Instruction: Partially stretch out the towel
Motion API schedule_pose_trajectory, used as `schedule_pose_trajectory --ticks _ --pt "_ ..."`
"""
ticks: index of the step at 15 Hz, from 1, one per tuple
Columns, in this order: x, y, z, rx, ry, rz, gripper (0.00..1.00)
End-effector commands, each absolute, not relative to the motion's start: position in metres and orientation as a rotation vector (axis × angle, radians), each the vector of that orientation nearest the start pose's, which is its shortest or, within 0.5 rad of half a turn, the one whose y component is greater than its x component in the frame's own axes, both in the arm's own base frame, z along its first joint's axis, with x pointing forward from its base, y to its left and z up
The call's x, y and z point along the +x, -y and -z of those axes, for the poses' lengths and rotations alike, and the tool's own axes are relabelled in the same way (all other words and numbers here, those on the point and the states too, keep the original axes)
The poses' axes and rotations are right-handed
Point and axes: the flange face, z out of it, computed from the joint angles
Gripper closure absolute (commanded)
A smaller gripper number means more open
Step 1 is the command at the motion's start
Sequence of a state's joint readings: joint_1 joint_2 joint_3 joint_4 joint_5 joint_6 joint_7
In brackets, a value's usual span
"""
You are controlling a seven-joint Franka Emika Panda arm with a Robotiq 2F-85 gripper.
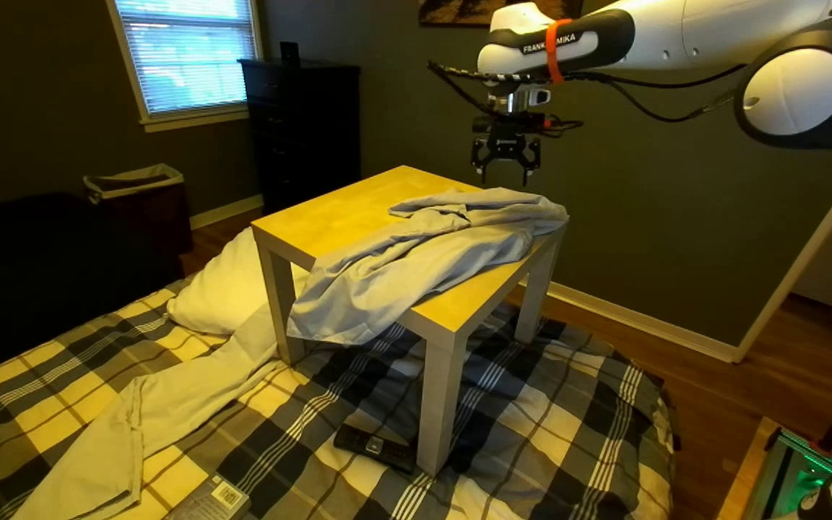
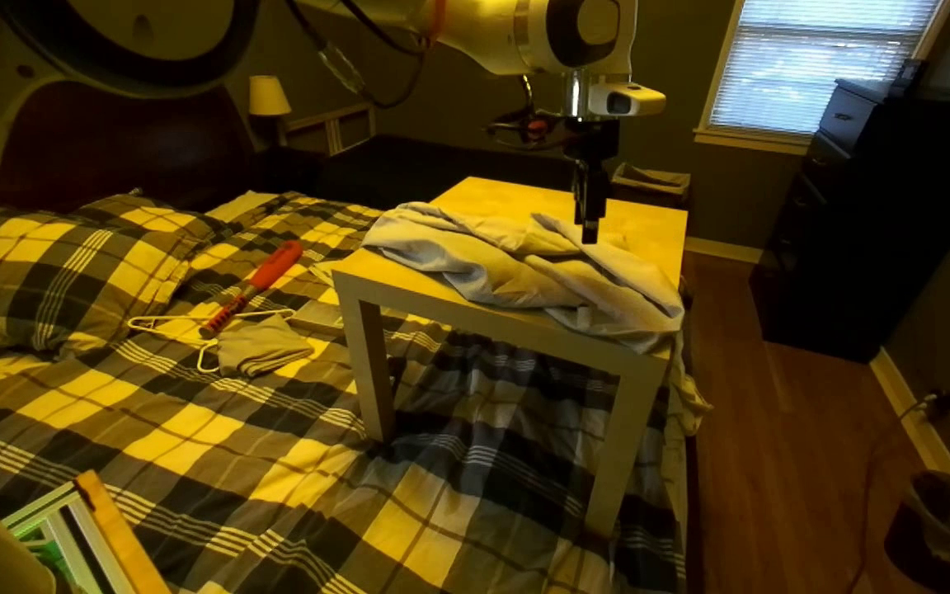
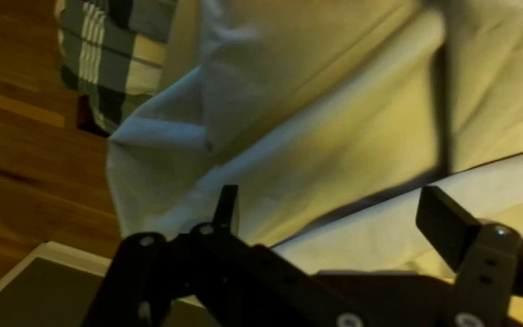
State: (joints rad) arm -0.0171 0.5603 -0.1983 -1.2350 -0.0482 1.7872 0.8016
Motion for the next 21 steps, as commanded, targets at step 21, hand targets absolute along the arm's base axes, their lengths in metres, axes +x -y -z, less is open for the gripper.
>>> schedule_pose_trajectory --ticks 21 --pt "0.788 0.012 -0.412 -2.171 -1.854 0.259 0.0"
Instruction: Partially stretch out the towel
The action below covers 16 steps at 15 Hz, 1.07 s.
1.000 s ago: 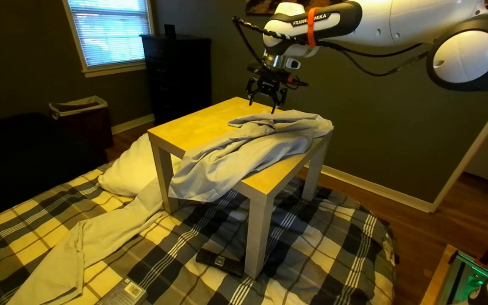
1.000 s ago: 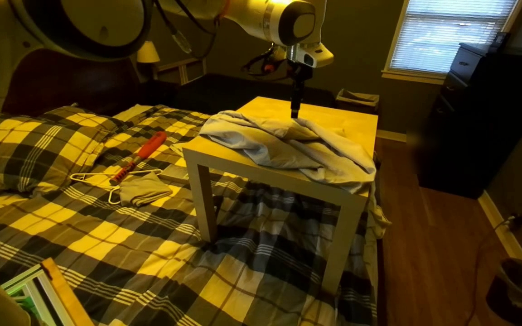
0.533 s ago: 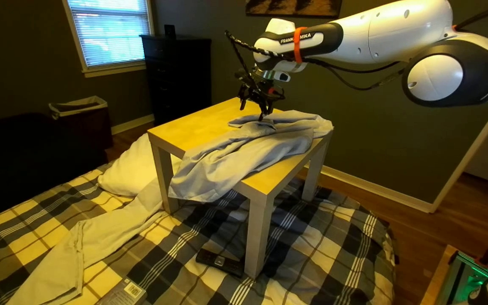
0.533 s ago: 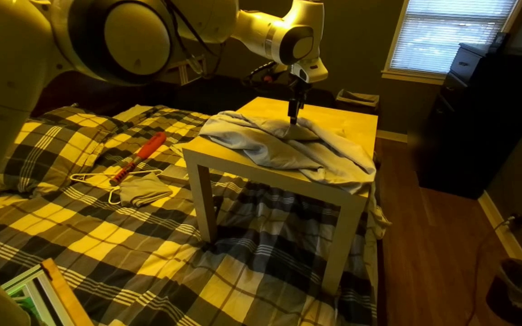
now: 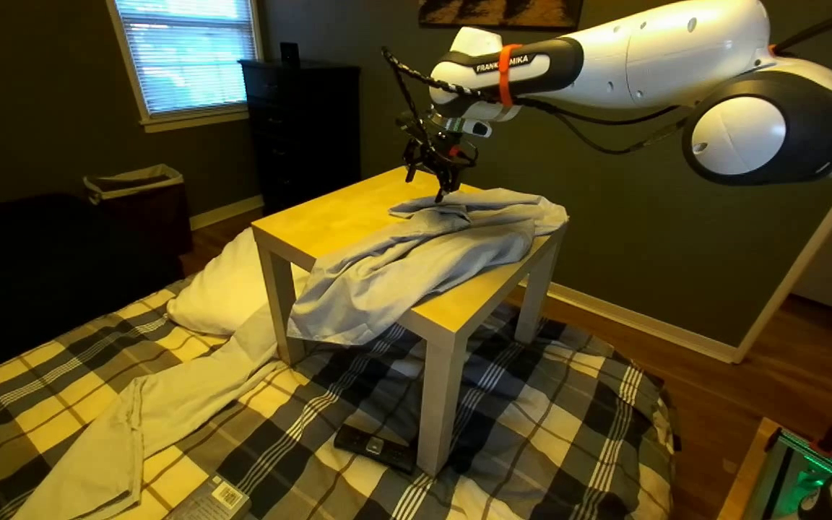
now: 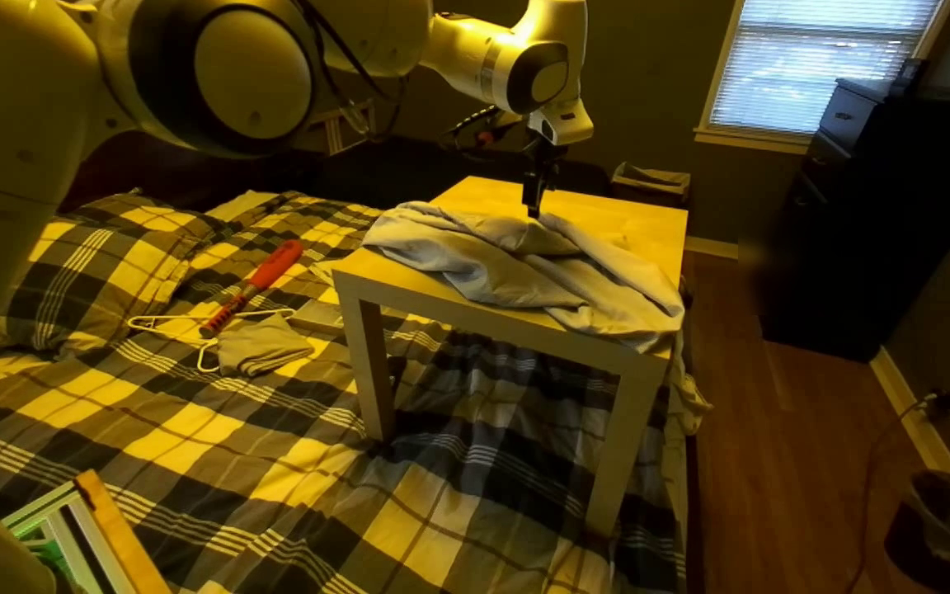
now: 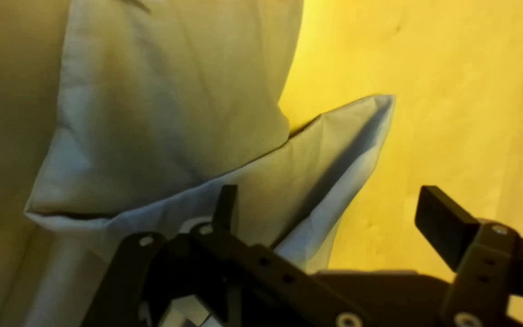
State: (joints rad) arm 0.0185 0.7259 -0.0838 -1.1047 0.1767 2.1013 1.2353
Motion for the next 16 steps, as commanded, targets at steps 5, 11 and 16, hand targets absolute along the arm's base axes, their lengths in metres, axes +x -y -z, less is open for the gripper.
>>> schedule_pose_trajectory --ticks 5,11,16 --pt "0.802 0.001 -0.39 -2.023 -1.981 0.31 0.26" --pt "0.815 -0.005 -0.365 -1.936 -2.051 0.391 0.72" --pt "0.82 -0.002 -0.368 -1.888 -2.084 0.42 1.0"
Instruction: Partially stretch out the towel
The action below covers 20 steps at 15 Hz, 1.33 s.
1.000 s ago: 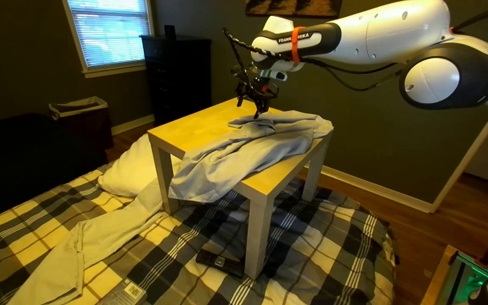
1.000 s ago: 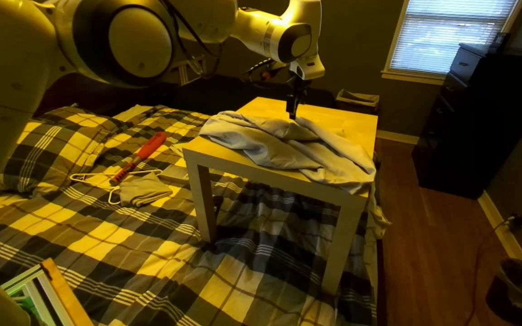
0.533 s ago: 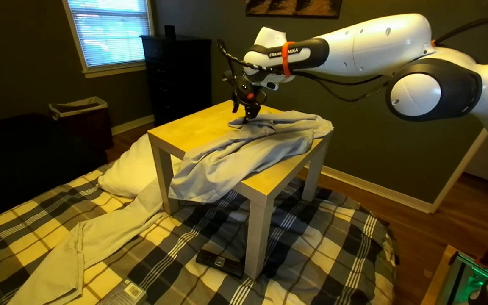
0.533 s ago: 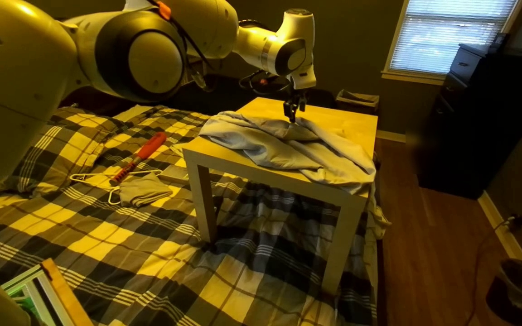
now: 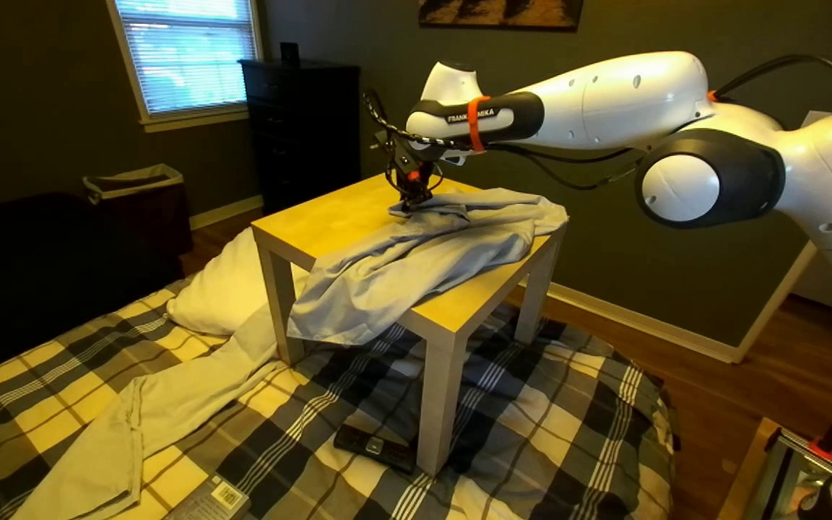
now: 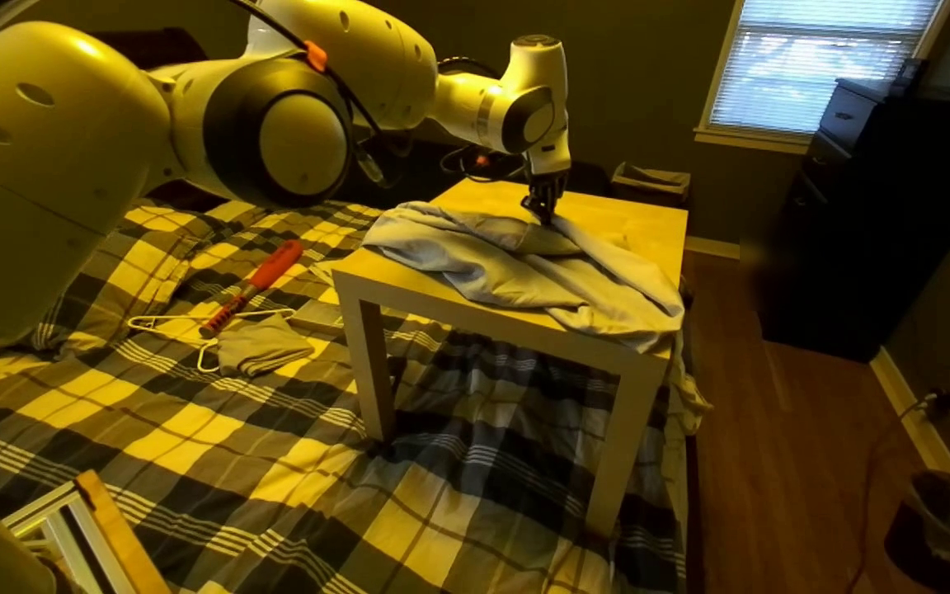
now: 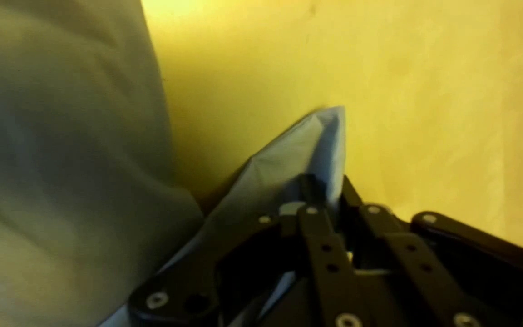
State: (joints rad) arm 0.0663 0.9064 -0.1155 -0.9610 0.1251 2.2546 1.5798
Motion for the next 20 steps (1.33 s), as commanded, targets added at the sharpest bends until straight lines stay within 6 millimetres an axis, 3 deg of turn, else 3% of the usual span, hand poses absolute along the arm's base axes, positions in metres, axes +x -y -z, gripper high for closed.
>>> schedule_pose_trajectory --ticks 1,9,20 --pt "0.821 0.0 -0.373 -1.866 -2.092 0.43 1.0" --pt "0.84 0.048 -0.414 -1.472 -2.177 0.658 1.0" --pt "0.843 0.117 -0.401 -0.884 -2.344 1.038 1.0"
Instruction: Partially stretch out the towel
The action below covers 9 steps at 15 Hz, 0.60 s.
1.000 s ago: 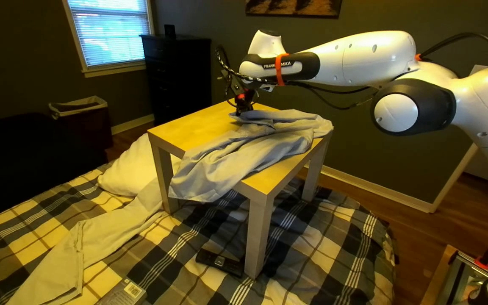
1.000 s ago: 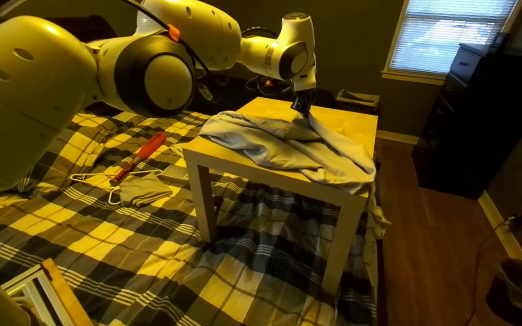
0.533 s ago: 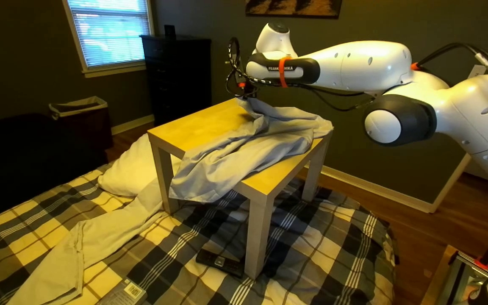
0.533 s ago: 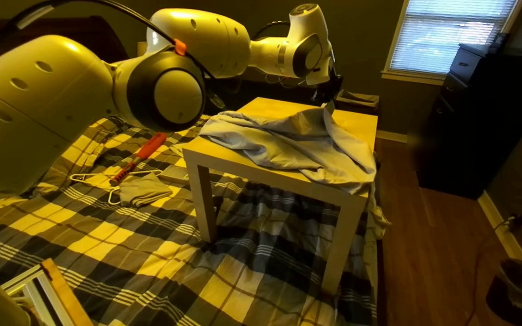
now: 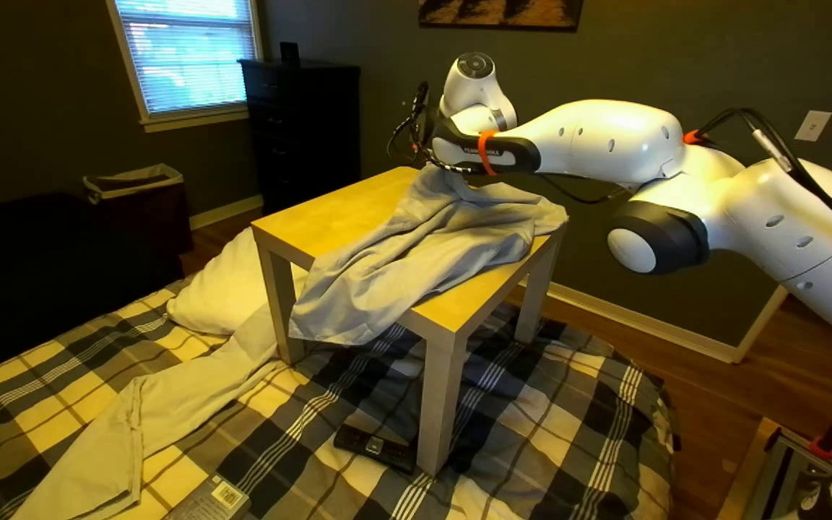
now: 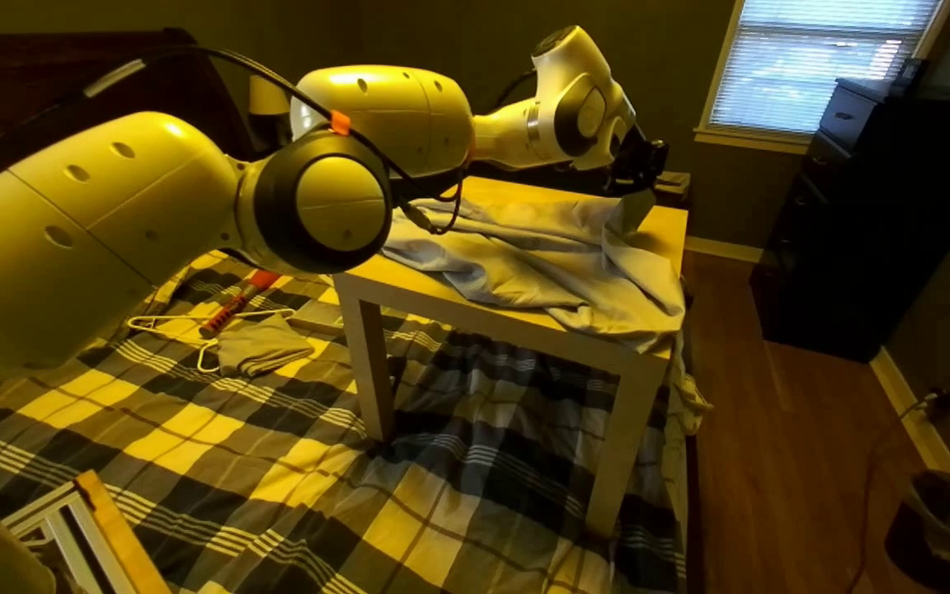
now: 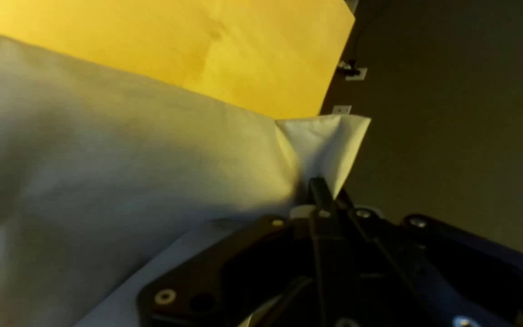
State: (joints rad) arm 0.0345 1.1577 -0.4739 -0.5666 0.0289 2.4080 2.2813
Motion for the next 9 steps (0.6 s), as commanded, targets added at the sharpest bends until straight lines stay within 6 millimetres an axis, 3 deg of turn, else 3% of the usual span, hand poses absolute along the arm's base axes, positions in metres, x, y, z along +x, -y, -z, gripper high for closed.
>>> schedule_pose_trajectory --ticks 1,7,8,9 --pt "0.841 0.125 -0.399 -0.825 -2.364 1.071 1.0" --pt "0.834 0.159 -0.39 -0.466 -2.407 1.272 1.0" --pt "0.833 0.162 -0.393 -0.506 -2.409 1.294 1.0" --pt "0.833 0.162 -0.394 -0.556 -2.414 1.313 0.74"
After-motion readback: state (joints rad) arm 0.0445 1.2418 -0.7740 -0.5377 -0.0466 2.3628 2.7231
